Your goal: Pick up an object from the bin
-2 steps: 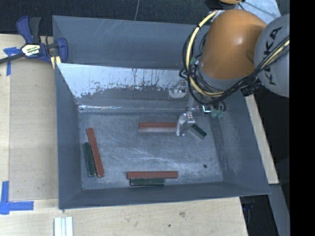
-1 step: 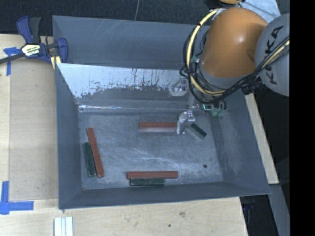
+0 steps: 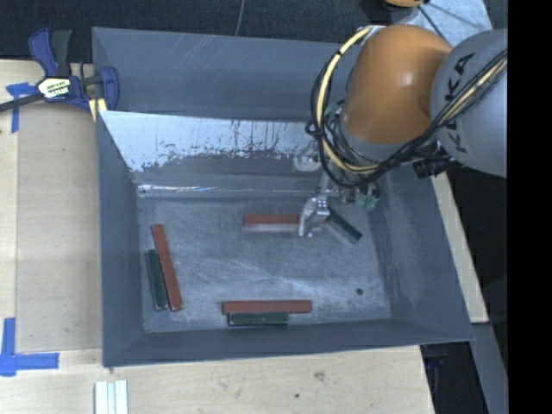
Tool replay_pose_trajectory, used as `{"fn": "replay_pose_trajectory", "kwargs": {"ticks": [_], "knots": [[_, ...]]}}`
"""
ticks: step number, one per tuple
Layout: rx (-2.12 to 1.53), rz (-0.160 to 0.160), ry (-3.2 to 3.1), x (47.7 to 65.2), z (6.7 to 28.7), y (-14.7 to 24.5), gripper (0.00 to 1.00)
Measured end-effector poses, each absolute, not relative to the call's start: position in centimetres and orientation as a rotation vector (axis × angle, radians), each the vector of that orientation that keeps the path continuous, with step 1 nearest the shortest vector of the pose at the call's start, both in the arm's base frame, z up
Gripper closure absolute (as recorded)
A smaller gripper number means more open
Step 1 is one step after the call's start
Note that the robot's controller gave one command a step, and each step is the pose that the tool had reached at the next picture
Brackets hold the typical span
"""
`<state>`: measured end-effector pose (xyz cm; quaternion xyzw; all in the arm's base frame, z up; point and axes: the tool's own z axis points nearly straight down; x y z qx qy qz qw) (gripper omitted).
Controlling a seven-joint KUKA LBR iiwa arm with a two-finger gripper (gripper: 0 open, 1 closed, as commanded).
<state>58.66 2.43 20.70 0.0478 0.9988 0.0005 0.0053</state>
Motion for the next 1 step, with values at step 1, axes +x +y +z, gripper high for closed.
{"fn": "replay_pose_trajectory", "kwargs": {"ticks": [1], "knots": [[0.072, 0.003, 3.102, 59.89, 8.49, 2.05, 1.00]]}}
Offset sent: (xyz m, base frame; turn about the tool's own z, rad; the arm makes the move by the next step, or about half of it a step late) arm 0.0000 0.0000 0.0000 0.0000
